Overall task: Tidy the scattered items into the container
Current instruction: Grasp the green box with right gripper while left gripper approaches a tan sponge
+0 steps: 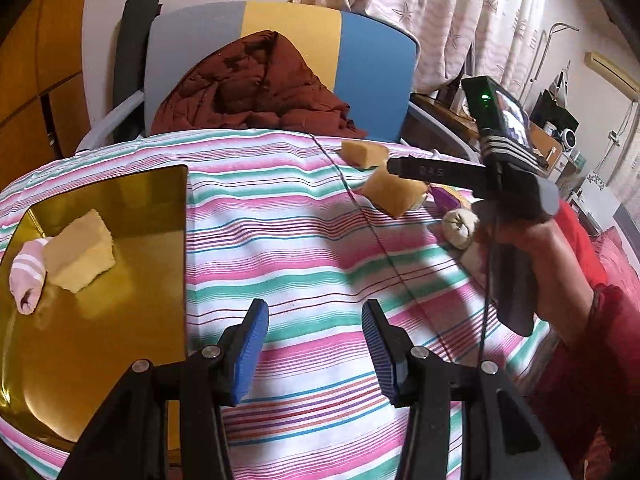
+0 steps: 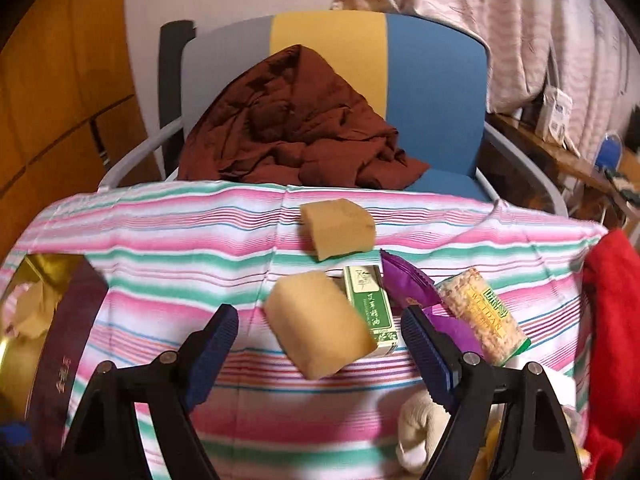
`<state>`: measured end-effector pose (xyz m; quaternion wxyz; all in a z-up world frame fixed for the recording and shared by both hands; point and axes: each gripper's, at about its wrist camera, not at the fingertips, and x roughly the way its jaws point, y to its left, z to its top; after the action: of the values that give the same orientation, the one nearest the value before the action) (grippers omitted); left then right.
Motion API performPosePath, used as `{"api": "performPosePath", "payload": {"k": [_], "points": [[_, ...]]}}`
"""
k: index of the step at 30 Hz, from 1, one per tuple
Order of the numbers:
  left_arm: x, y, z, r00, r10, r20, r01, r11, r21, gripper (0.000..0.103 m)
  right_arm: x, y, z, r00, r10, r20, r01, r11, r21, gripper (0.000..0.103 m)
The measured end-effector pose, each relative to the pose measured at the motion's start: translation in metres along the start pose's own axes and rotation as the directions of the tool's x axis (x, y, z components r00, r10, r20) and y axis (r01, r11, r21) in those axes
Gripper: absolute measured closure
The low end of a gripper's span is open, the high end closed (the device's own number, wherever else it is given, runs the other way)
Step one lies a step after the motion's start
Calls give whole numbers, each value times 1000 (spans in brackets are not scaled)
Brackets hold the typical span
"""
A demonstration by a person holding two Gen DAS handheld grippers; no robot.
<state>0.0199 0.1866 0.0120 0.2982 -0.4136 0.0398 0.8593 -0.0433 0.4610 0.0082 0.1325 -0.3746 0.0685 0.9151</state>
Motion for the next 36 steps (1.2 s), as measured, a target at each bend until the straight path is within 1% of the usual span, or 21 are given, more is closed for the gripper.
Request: {"api": "performPosePath", "payload": {"k": [4,7,9,10,12,13,14,16,18,19,20,21,22,24,25,26,27,28,30,34,36], "points": [[6,-2,0,1000,-11,-7,10,1000,-11,54,13,1,-2,999,0,-34,-2,999,-37,19],[9,-5,0,1000,-10,-13,10,1000,-12,54,21,0,-4,997,42,-71,-43,999,-14,19],[10,-7,0,1000,-10,-13,9,1000,-12,54,22,-2,-4,985,139,-98,-136,990,35,19],[10,-7,-1,1000,-5,-13,5,1000,-11,54,21,-1,-6,980,169,-101,-165,985,45,19],[10,-5,-1,1000,-2,-12,2,1000,-15,54,16,6,-6,960,261,-104,-256,965,57,18],[9,-4,-2,1000,2,-11,-2,1000,-19,54,14,9,-6,952,288,-104,-283,957,60,17],[9,-3,-2,1000,10,-10,-10,1000,-23,54,12,13,-6,938,331,-101,-326,943,65,16],[9,-2,-1,1000,14,-8,-15,999,-31,54,7,17,-6,919,384,-88,-378,923,76,16],[8,-1,-1,1000,14,-6,-14,999,-40,54,-2,15,-4,917,397,-39,-392,915,96,16],[8,-1,-2,1000,15,-5,-15,999,-43,54,-5,12,-3,920,390,-18,-386,916,107,16],[7,0,-2,1000,11,-4,-11,999,-48,54,-10,5,-1,931,366,15,-365,923,125,16],[7,0,-3,1000,6,-2,-6,999,-52,54,-14,-3,0,948,316,44,-319,937,143,16],[7,0,-3,1000,5,-2,-5,999,-54,54,-16,-5,2,959,278,54,-283,947,152,16],[8,-1,-3,1000,3,-3,-3,998,-56,54,-14,-17,2,985,166,43,-171,968,181,19],[9,-2,-3,1000,-1,-4,1,998,-56,54,-12,-19,2,990,141,28,-144,971,189,23],[10,-4,-3,1000,-4,-6,3,999,-54,54,-6,-22,1,993,118,1,-116,973,201,26],[11,-5,-3,1000,-5,-9,4,999,-52,54,1,-24,0,994,103,-28,-95,974,207,32],[12,-6,-3,1000,-6,-13,5,999,-48,54,6,-23,-1,995,89,-46,-77,976,203,34],[14,-10,-2,1000,3,-17,-4,1000,-30,54,12,-24,-2,996,57,-65,-45,982,181,34],[17,-16,-2,1000,12,-25,-12,1000,-8,54,26,-14,-2,995,-54,-83,59,996,60,34],[18,-17,-2,1000,7,-29,-7,1000,-11,54,33,-18,-1,994,-67,-92,71,996,47,34]]}}
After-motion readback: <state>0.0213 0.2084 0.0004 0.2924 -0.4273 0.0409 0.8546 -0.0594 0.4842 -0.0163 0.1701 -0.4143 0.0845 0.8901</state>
